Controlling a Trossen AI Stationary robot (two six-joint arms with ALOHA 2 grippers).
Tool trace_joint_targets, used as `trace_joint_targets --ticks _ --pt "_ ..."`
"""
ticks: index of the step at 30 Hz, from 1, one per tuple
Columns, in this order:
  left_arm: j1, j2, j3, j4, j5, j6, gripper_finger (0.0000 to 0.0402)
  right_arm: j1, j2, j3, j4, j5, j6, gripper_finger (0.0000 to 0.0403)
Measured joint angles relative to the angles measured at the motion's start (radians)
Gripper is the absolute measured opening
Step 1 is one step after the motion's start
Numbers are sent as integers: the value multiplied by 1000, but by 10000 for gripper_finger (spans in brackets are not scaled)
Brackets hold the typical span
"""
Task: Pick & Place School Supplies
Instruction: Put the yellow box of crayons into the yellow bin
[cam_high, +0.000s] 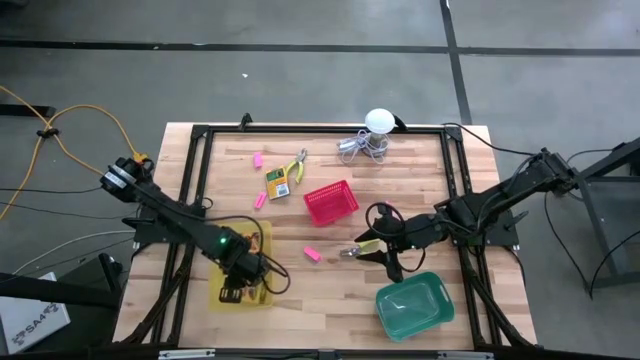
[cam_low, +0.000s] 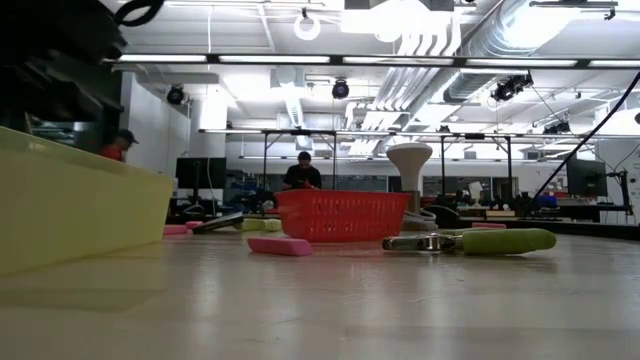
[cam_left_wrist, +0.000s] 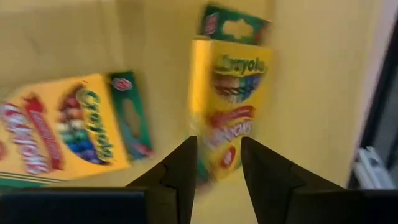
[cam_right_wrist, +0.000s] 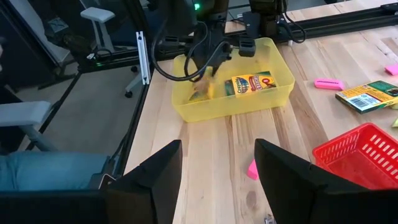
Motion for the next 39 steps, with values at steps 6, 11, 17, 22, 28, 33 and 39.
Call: trace_joint_targets --ticks 6,11,17,22,28,33,39 --pt "14 0 0 -8 -48 6 120 0 0 0 0 0 5 192" --pt "14 0 0 -8 -80 71 120 0 0 0 -1 3 1 192" --pt "70 -5 8 -9 -197 120 120 -16 42 0 -14 27 -10 192" --pt "166 -33 57 -10 -199 116 120 -35 110 0 -10 25 -6 192" --pt "291 -68 93 -12 -289 115 120 -42 174 0 -8 22 14 192" --pt "359 -69 110 -17 -380 150 120 -44 194 0 -9 26 27 192" --pt "405 -69 141 -2 -511 214 120 -44 196 0 -9 35 2 191"
